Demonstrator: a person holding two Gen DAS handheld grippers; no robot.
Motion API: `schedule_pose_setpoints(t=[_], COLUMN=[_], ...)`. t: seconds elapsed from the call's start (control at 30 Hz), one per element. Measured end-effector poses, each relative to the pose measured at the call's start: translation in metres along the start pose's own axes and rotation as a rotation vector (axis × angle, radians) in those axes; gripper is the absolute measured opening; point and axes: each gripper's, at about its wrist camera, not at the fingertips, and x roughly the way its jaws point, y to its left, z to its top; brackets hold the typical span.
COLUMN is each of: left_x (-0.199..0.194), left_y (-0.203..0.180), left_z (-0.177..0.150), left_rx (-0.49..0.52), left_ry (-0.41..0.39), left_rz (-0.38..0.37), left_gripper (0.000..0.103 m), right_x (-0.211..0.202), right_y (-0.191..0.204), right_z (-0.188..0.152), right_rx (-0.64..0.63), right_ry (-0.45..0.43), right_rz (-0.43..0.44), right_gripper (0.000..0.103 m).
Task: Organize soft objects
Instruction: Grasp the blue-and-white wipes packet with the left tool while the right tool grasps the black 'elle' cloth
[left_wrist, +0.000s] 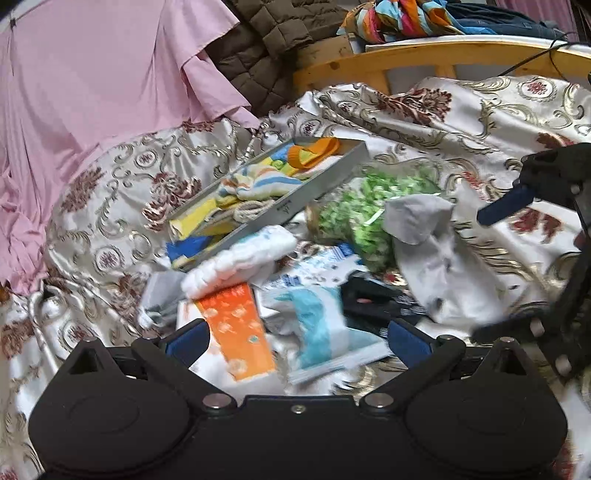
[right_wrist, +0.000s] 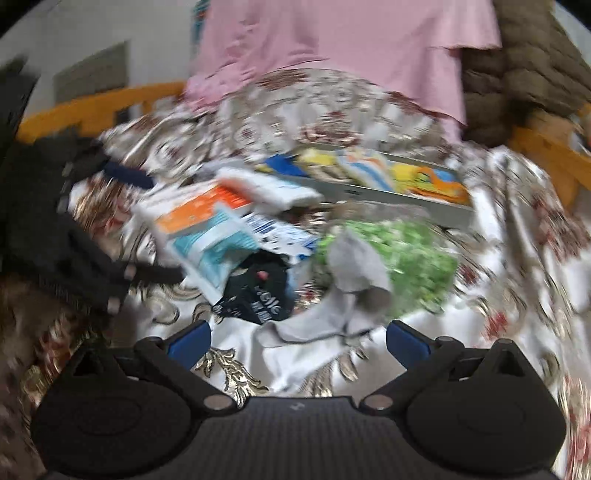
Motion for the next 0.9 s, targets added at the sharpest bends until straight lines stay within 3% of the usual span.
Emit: schedule_pose_setpoints(t=[0.2, 0.33, 0.57, 0.7, 0.9], left_x=[0.014, 0.015, 0.03, 0.038, 0.043], left_y=[0.014, 0.012, 0.005, 0.004, 0.002], left_z=[-0.002, -0.002, 0.0, -0.003, -0.005], left_rx=[0.009, 0.027, 0.074, 0.07, 0.048], left_ry=[0.026, 0.002, 0.023, 0.052, 0.083], left_rz=[-0.013, -0.068, -0.14, -0.147, -0.204], left_gripper=[0.102, 0.101, 0.084, 0.075, 0.057], right_x=[0.025, 0.047, 0.066, 0.073, 0.077], right_y=[0.015, 0.006, 0.008, 0.011, 0.005], right_z=[0.008, 0.017, 0.018, 0.017, 0.018], right_rx=[-0.14, -0.17, -0.274, -0.286, -0.232], right_ry=[-0.022, 0.003, 0.023, 0.037, 0.045], right_rz=[0.05, 0.083, 0.096, 0.101, 0.112], right_gripper=[0.102, 0.094, 0.08, 0.063, 0.058])
